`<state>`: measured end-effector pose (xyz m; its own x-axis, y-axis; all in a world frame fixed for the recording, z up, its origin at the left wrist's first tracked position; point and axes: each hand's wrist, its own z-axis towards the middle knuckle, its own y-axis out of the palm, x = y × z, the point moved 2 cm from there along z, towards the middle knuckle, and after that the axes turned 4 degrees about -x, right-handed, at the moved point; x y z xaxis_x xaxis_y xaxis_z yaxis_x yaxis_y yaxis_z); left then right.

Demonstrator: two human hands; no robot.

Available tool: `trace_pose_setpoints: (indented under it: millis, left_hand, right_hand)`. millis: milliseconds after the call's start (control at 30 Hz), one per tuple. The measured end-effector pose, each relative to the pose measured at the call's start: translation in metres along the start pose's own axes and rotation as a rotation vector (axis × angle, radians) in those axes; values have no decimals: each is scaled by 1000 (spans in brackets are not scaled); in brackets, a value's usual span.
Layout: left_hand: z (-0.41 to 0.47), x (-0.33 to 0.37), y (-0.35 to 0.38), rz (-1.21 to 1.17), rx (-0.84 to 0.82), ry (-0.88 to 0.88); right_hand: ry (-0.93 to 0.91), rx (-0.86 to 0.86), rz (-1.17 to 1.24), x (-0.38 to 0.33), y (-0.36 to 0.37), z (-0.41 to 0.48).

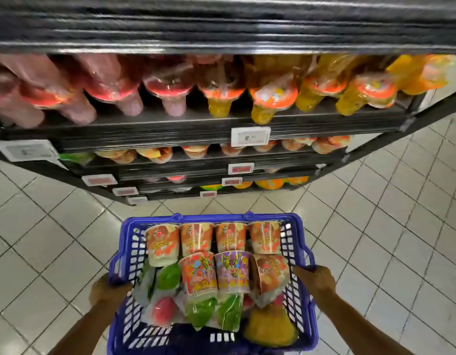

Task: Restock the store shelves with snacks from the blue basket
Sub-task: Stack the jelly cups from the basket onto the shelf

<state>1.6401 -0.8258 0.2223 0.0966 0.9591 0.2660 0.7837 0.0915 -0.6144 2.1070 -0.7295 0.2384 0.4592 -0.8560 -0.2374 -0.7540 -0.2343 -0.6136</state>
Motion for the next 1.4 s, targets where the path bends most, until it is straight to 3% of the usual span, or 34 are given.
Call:
trace_pose_setpoints:
  millis: [467,900,1067,1167,1267,1400]
  left_hand:
    - [201,-52,183,-67,34,-56]
    - [250,-71,224,113,-23,-52]
    - [244,-68,224,154,-18,-35]
    - [230,-62,224,178,55,-83]
    - [205,-55,225,127,187,-116]
    - [163,-40,251,119,111,-6]
  right_hand:
    - [-37,22,-12,36,157,244]
    - [-1,-23,-128,35,179,294]
    - [-3,-121,-224,37,177,307]
    - [-108,-122,-287,29,170,305]
    - [-300,10,-275,18,162,288]
    - [-531,135,-331,18,163,249]
